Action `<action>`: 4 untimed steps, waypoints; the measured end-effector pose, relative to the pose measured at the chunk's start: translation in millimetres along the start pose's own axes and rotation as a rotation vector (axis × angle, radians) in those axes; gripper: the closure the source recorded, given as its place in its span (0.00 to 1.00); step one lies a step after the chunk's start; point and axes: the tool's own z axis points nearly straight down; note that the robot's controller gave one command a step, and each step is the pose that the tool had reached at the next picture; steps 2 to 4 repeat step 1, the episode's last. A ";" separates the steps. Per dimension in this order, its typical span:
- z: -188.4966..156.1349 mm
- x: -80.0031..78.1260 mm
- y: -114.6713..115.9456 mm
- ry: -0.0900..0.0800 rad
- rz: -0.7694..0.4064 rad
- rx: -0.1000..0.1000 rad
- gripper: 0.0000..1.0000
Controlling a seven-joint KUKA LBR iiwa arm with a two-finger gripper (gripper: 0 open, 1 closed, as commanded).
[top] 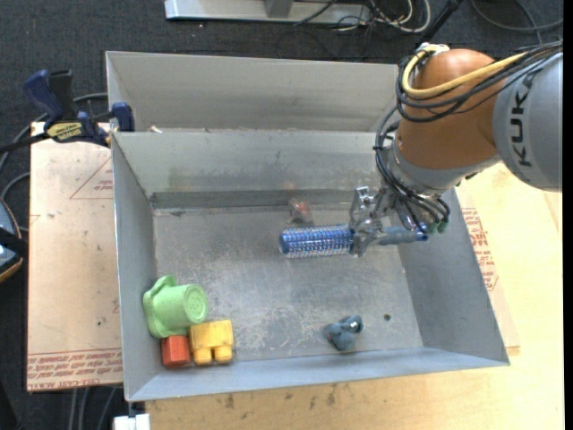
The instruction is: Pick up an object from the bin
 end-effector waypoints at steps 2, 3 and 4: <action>-22.6 5.8 33.7 0.005 -0.035 -0.002 1.00; -22.6 5.8 33.7 0.005 -0.035 -0.002 1.00; -22.6 5.8 33.7 0.005 -0.035 -0.002 1.00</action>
Offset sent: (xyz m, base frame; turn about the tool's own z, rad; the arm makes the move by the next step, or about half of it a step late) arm -0.0128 0.0292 0.0221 -0.0316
